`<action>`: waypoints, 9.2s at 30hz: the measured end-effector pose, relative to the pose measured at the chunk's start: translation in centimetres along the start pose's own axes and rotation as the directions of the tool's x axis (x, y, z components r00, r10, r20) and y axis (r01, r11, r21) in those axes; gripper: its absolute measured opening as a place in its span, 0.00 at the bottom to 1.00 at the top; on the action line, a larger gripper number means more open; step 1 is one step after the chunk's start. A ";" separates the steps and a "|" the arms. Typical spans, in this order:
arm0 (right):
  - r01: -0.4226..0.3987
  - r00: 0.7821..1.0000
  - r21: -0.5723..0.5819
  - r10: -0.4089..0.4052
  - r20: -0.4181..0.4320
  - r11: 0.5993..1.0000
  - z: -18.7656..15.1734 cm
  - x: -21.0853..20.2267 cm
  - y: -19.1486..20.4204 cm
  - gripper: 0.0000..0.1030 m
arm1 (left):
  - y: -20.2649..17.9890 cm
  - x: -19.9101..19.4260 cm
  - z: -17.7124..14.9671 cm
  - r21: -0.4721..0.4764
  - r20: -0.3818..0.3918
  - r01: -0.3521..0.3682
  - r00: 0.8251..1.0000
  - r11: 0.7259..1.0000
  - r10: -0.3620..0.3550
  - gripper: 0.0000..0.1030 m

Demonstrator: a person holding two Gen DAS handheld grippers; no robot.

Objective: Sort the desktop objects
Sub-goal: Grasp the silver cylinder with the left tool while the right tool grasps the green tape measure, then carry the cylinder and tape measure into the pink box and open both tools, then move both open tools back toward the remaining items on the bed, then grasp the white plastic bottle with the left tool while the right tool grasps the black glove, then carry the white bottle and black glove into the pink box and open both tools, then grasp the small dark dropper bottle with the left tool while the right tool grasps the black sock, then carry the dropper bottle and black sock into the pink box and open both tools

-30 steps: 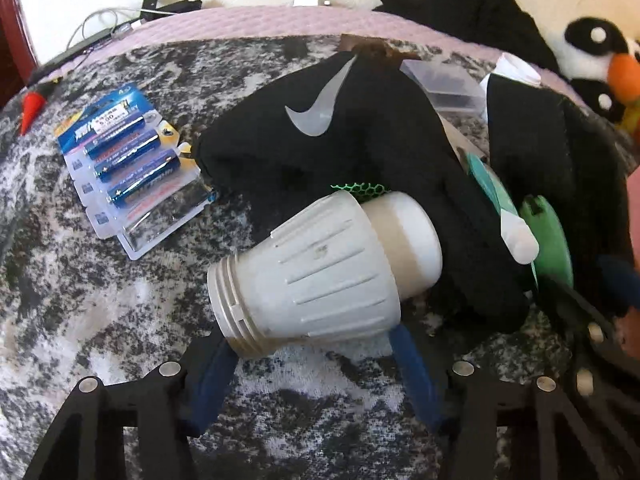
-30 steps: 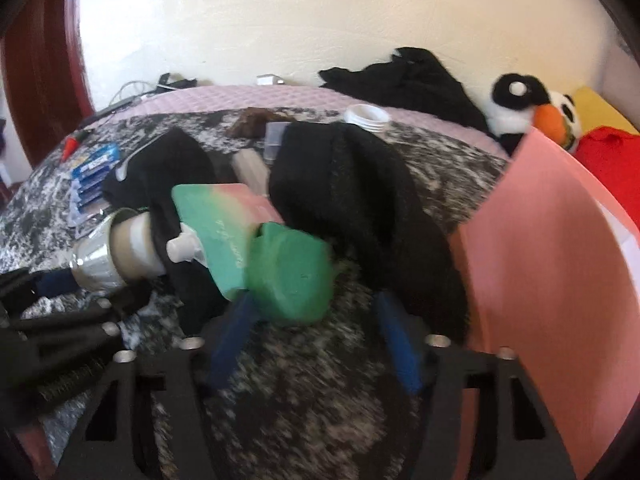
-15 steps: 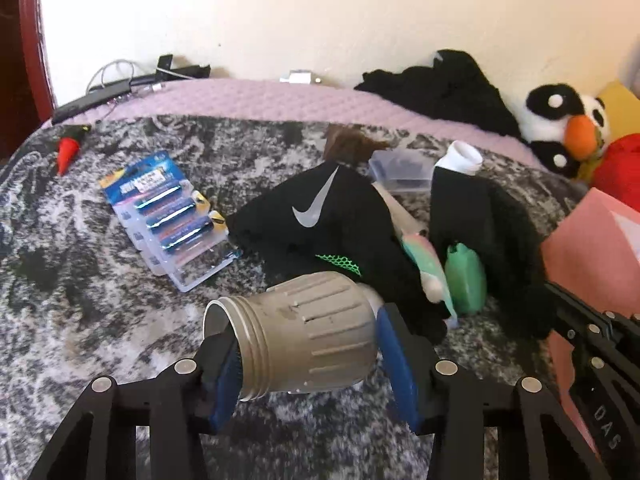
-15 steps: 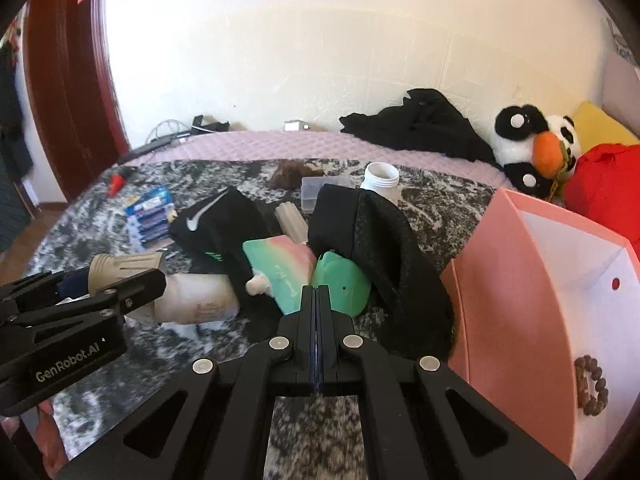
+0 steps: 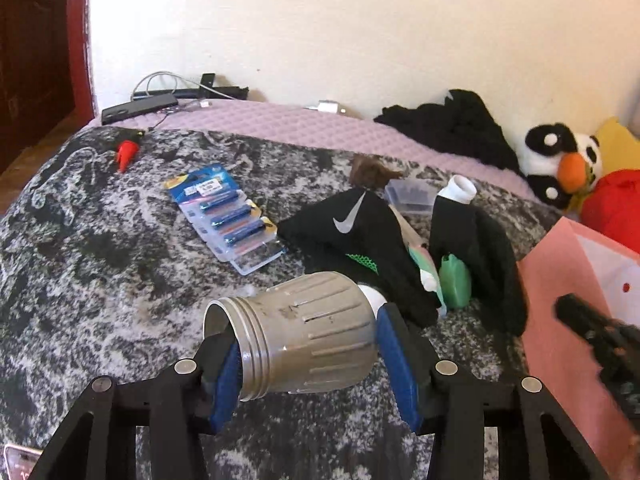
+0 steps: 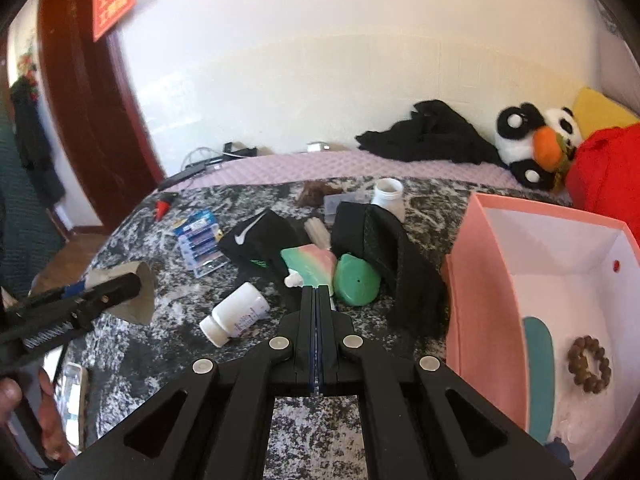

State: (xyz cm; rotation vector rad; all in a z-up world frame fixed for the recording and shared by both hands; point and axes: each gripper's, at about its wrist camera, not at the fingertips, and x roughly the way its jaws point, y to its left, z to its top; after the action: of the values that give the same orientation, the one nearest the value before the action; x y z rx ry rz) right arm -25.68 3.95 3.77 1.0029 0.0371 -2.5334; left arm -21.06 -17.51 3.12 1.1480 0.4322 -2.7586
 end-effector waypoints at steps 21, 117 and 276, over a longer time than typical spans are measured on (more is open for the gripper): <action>0.010 0.986 0.487 0.073 -0.151 0.873 -0.9 17.4 -8.6 0.63 | -0.1 4.2 1.2 0.059 -0.055 -0.021 0.998 0.998 0.024 0.52; 0.064 0.988 0.007 -0.062 -0.143 0.998 0.2 16.9 -0.3 0.19 | -2.1 16.6 -1.8 0.199 -0.254 -0.089 0.957 0.976 0.140 0.86; 0.430 0.893 0.467 -0.440 -0.094 0.772 -1.2 -19.9 -25.9 0.82 | -29.0 -4.5 -2.7 0.295 -0.002 0.411 0.903 0.863 -0.429 0.92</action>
State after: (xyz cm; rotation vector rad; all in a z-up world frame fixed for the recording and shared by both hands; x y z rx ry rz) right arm -21.77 35.11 12.79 1.2710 -0.4365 -3.0685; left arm -22.43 10.92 10.72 1.1303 0.3071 -3.3241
